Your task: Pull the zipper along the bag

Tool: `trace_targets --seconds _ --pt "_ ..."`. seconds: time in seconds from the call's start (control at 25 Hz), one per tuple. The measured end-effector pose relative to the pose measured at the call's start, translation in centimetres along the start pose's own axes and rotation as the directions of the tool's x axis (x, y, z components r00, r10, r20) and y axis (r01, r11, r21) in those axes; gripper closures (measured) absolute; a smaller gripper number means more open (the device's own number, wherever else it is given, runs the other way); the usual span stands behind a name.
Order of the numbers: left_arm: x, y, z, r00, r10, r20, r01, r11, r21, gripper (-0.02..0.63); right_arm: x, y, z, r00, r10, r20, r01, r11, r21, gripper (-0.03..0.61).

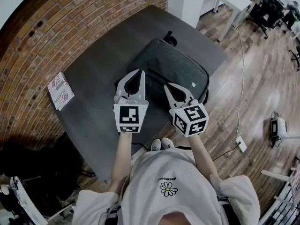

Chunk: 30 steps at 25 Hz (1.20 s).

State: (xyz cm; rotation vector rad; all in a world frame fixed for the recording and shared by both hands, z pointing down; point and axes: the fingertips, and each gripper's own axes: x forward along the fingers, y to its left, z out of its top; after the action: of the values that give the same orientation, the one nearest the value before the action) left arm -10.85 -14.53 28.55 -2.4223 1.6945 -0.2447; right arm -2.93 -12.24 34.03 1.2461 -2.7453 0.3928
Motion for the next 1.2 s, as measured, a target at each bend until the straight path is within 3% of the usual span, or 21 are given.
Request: trace_targets --seconds 0.08,0.28,0.6,1.2 --pt "-1.6 -0.6 0.9 0.999 0.035 0.038 -0.035 0.999 0.009 0.614 -1.1 -0.6 1.6 0.998 -0.026 0.063 0.025 1.0 0.017 0.578" --pt "-4.2 -1.2 1.5 0.991 0.112 0.078 -0.115 0.993 0.037 0.614 -3.0 -1.6 3.3 0.99 -0.071 0.122 0.079 0.995 -0.056 0.578" --pt "-4.0 -1.4 -0.4 0.992 0.124 0.029 -0.125 0.992 0.028 0.614 -4.4 -3.4 3.2 0.981 -0.139 0.134 0.149 0.986 -0.072 0.578" --pt "-4.0 -2.2 -0.1 0.992 0.119 0.029 -0.119 0.993 -0.011 0.614 -4.7 -3.8 3.1 0.981 -0.145 0.132 0.156 0.985 -0.073 0.578"
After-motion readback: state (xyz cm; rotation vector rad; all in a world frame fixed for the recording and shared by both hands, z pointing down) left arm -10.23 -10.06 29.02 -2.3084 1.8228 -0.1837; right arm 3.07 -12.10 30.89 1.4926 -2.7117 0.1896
